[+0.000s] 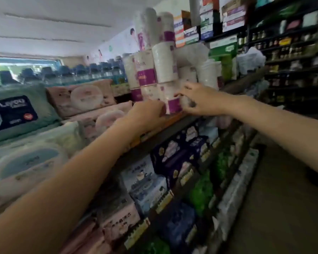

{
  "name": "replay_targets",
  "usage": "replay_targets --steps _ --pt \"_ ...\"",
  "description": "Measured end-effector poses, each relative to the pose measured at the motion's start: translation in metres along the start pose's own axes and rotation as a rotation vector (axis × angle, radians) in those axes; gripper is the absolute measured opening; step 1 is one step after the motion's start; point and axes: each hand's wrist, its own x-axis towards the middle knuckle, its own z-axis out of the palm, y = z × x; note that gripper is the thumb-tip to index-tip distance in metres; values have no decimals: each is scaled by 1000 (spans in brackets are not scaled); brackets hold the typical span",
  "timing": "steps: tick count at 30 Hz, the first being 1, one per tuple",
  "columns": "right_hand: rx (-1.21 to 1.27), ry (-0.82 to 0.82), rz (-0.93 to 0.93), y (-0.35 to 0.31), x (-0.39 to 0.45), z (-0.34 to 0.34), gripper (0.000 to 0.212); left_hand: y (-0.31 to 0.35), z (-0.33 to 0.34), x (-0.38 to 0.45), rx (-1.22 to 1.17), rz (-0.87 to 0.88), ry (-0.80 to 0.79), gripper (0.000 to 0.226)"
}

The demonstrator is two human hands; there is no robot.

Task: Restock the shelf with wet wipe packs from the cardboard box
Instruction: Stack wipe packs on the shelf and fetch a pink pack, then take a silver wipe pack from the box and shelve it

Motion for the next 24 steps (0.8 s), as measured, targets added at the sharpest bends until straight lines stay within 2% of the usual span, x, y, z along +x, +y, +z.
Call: replay_targets --steps 7,11,14,19,24 --pt "-24 -304 421 82 -253 3 26 227 101 -7 -111 472 -134 25" --pt "-19 -472 773 106 -409 -7 29 365 136 -37 -121 803 -245 29" --pt "8 -585 1014 111 -519 -11 28 455 152 -65 -137 983 -302 28" --pt "146 -686 1286 119 -678 -7 24 580 172 -102 -184 1170 -419 28" --pt "228 -747 1429 143 -806 28 26 692 200 -121 -213 1206 -564 30"
